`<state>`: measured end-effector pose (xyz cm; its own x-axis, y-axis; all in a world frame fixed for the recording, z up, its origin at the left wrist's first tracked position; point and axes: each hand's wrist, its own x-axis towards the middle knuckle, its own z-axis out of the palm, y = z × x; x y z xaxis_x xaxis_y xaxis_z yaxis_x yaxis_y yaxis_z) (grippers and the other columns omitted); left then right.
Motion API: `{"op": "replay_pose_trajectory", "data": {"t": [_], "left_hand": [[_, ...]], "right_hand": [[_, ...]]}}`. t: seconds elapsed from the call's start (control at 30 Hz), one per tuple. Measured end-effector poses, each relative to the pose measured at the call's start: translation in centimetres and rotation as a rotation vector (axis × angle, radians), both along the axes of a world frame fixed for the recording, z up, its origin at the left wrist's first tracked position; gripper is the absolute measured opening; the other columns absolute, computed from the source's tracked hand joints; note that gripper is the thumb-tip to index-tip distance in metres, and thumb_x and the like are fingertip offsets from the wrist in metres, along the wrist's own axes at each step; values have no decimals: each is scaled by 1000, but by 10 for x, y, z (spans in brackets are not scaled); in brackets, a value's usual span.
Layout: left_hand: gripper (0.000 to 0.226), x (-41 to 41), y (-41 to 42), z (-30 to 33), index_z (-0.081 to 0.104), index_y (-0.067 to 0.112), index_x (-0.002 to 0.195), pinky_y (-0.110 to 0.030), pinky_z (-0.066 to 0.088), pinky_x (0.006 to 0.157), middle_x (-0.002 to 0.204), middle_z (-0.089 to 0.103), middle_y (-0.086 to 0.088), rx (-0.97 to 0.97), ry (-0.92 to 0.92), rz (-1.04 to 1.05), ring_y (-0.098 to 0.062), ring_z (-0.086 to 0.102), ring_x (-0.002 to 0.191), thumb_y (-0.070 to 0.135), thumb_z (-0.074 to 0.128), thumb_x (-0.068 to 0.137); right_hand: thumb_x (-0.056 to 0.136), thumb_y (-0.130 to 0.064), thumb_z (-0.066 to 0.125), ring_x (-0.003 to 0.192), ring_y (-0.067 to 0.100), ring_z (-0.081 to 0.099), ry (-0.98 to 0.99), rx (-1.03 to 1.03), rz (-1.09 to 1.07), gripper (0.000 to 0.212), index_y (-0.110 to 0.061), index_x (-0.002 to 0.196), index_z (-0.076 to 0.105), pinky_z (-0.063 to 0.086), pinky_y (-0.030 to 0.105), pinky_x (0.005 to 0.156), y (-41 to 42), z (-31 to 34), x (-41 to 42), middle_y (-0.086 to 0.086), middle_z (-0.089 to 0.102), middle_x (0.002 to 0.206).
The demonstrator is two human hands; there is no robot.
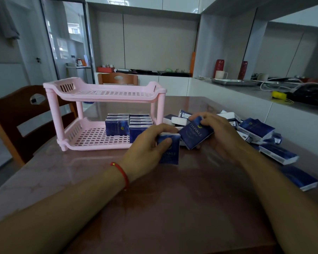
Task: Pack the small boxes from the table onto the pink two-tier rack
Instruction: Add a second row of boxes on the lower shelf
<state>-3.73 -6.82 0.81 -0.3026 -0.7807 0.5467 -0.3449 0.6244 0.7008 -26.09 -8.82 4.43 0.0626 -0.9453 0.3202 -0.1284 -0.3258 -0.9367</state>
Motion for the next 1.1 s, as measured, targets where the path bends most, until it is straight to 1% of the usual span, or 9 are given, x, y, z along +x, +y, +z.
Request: {"op": "replay_pose_trajectory", "data": {"t": [0.17,0.33,0.5,0.53,0.6,0.7,0.87,1.0,1.1], "left_hand": [[60,1,1,-3,57,29,126,-18,50,68,115,66,-3,183,-58,-152,0,64,77,-7,66,79],[44,-9,5,8,66,22,93,-31,47,65,85,62,-6,571,481,-203,-23,59,81,5,53,54],[32,-6,9,13,59,11,96,-32,49,51,76,54,-11,673,609,-311,-22,54,61,7,79,72],[18,-4,9,14,68,9,92,-35,55,57,80,60,-14,697,627,-354,-24,58,67,12,77,76],[32,3,8,14,71,4,112,-47,58,87,110,69,-20,764,667,-431,-34,67,99,23,68,86],[58,14,-1,11,51,4,142,-65,28,115,144,52,-25,822,635,-450,-45,43,138,38,60,96],[53,19,-6,11,49,13,145,-68,30,113,142,54,-22,801,530,-398,-46,47,135,45,46,102],[53,18,1,14,48,16,145,-65,37,110,142,55,-19,778,486,-451,-40,53,132,43,52,99],[49,22,5,18,55,19,137,-54,48,103,130,64,-15,649,277,-484,-33,64,116,29,66,90]], "right_hand": [[92,-16,48,98,23,66,163,-72,-82,34,-30,102,76,52,39,83,0,0,-6,0,73,107],[96,-12,51,84,17,64,123,-98,-84,30,-29,98,75,51,37,73,3,1,-2,-2,73,93],[88,-19,53,110,25,66,39,-49,161,30,-22,105,78,55,40,90,10,2,0,2,72,116],[92,-15,52,110,23,66,7,-28,227,30,-22,107,77,57,38,87,14,3,2,4,71,119],[98,-5,48,107,22,68,-21,5,323,34,-21,111,75,60,34,79,20,3,9,6,70,120],[98,-8,54,115,31,65,45,7,359,32,-23,121,71,58,54,89,26,1,16,6,69,124],[92,-22,66,103,23,72,225,-82,297,34,-29,125,67,58,59,85,31,-2,25,-3,74,114],[95,-15,62,92,15,72,243,-140,338,24,-32,111,68,62,33,67,33,-4,39,-13,73,103],[95,-32,60,78,20,68,420,-204,315,34,-33,129,59,54,22,56,31,-9,46,-1,59,108]]}}
